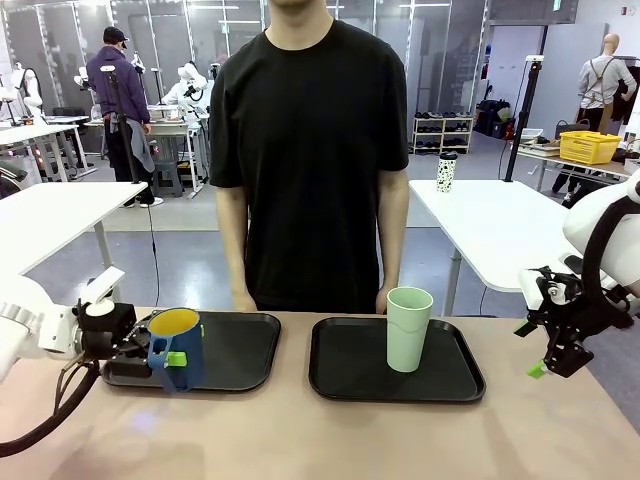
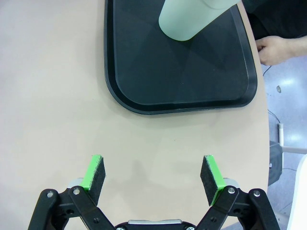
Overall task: Sort and store the cups by type.
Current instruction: Pick up the Handle plastic cup and place it into the empty Flat Tray.
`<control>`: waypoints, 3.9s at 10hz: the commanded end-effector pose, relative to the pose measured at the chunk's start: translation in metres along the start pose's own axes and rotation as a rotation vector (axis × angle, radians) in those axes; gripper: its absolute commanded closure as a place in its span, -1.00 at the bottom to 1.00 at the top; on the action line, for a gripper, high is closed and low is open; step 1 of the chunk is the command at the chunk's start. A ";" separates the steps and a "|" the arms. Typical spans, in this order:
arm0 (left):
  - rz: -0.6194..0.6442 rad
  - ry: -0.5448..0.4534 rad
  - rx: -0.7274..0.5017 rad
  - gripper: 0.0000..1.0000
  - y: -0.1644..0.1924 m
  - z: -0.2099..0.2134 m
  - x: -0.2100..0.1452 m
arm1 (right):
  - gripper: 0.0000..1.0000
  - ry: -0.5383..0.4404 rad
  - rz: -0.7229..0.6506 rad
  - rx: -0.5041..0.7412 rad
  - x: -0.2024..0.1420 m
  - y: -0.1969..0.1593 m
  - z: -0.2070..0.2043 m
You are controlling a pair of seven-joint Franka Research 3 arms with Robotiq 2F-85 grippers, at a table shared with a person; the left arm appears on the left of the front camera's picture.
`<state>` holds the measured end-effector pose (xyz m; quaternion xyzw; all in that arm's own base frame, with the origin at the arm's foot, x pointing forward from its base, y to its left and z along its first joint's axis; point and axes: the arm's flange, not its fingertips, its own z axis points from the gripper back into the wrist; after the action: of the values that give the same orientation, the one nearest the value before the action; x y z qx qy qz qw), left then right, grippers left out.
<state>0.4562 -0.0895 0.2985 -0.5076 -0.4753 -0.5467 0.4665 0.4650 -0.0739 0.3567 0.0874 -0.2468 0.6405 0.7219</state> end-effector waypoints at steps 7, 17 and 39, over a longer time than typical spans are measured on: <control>0.080 0.038 0.036 -0.52 0.150 -0.005 -0.014 | -1.00 -0.019 -0.015 -0.003 0.002 -0.004 -0.001; 0.073 0.003 -0.013 -0.52 0.159 0.005 -0.044 | -1.00 -0.019 -0.015 -0.003 0.002 -0.004 -0.001; 0.059 0.103 0.004 -1.00 0.172 0.015 -0.100 | -1.00 -0.019 -0.015 -0.003 0.002 -0.004 -0.001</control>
<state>0.6283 -0.0944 0.2073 -0.5043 -0.4407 -0.5510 0.4978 0.4651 -0.0739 0.3568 0.0873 -0.2469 0.6405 0.7219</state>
